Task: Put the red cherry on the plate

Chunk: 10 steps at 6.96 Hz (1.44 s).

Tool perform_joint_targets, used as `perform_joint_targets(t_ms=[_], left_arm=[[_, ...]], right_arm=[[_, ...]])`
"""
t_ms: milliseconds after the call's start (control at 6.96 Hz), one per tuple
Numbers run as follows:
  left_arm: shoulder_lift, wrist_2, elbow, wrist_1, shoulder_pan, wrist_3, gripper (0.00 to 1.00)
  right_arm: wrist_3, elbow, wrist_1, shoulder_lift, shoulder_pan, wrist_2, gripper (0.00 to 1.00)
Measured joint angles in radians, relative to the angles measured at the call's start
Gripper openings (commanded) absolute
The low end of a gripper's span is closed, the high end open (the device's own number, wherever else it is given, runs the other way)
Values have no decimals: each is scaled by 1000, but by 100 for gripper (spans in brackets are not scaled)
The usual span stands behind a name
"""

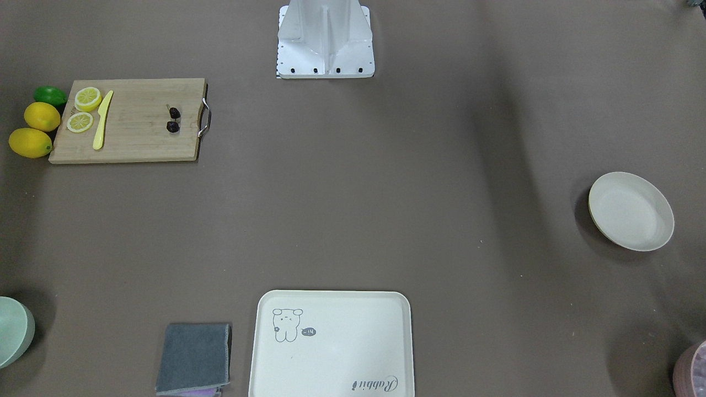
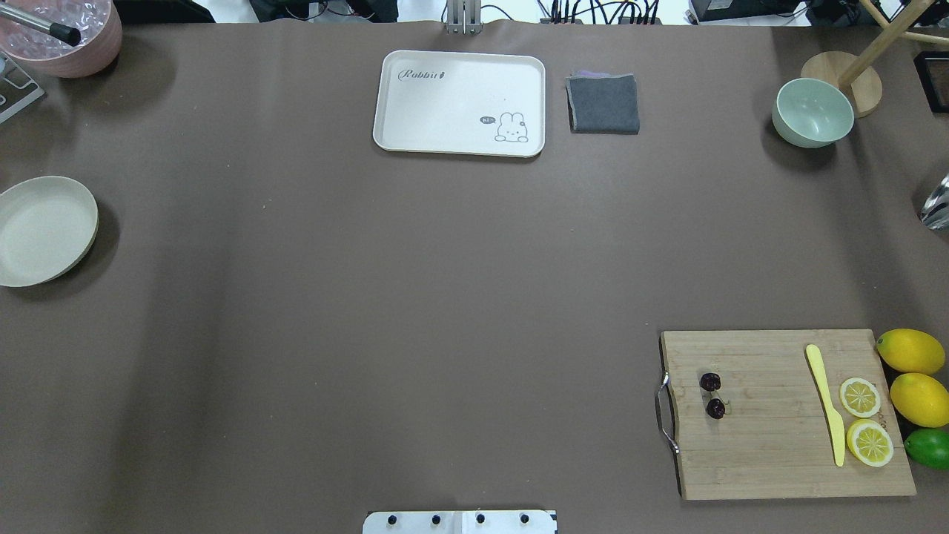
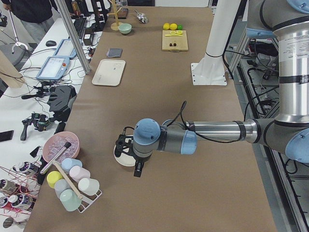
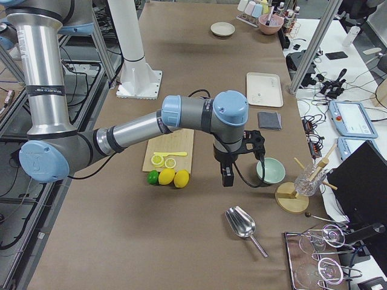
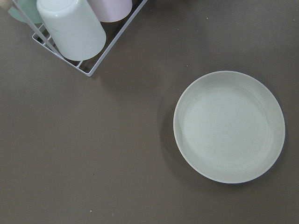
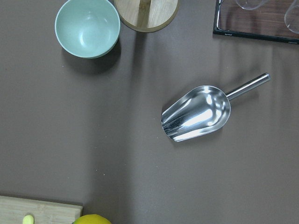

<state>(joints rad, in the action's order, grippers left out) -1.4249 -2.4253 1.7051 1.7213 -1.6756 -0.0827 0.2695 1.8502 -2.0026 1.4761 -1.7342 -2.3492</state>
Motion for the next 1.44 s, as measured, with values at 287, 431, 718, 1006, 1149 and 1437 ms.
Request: perform_joint_targets(t_ms=[287,431,718,1006,1149,1437], left_arm=[[12,0,-5,4,-2,-5,98],[9,14,-8,8,-1,-9,98],[-46,51,-55,3,3,-10,98],[-91,-25,-102,2,12,-7,98],[-113,-116,-140,7,28,-8,98],[-140,-227,-179,44,94,-6,98]], right_arm=[[-8,6,1,-1,1,1,100],[-10,12,3,-1,1,1,100],[-12,19,7,2,4,1,100],[-13,14,8,5,12,-1,100],[-14,15,6,9,13,-4,100],[-15,10,1,17,14,-7,100]])
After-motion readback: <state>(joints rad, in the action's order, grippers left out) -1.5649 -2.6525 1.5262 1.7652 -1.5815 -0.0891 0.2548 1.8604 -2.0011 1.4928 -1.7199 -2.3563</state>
